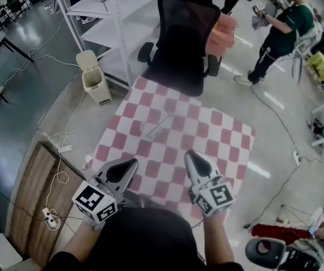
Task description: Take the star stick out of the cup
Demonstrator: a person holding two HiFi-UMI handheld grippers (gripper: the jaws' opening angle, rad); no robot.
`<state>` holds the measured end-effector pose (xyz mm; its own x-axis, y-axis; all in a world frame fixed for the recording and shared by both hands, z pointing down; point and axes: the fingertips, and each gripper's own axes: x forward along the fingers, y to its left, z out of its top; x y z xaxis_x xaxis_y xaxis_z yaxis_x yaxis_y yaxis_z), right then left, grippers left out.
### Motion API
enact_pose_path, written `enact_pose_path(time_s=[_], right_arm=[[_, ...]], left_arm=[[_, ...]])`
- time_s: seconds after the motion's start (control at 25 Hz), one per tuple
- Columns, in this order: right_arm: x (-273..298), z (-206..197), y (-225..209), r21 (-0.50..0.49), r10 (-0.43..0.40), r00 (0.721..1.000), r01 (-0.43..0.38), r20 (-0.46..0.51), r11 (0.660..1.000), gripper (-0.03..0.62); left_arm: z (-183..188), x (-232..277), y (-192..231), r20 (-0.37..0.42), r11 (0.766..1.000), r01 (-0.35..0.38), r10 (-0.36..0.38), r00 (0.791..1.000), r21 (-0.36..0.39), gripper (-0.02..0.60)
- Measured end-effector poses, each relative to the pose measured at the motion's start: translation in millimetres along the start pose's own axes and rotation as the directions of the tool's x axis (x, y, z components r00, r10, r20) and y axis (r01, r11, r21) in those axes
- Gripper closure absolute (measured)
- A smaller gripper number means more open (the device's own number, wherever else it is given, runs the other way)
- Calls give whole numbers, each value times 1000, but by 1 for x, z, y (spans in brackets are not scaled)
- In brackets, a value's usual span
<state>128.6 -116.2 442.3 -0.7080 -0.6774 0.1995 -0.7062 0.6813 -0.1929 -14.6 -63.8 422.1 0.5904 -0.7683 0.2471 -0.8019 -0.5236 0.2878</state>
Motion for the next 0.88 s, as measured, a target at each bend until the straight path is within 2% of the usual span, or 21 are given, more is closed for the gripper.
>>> enact_pose_path(time_s=[0.48, 0.68, 0.88], right_arm=[[82, -21, -40, 42, -120, 991, 122, -53, 992, 565], [118, -46, -61, 75, -146, 984, 154, -105, 985, 472], [153, -63, -79, 97, -154, 979, 168, -135, 981, 444]], left_arm=[[-3, 1, 78, -65, 999, -1, -2, 998, -33, 541], [-9, 0, 103, -97, 999, -18, 13, 995, -44, 541], [-16, -3, 123, -124, 997, -42, 34, 992, -61, 541]])
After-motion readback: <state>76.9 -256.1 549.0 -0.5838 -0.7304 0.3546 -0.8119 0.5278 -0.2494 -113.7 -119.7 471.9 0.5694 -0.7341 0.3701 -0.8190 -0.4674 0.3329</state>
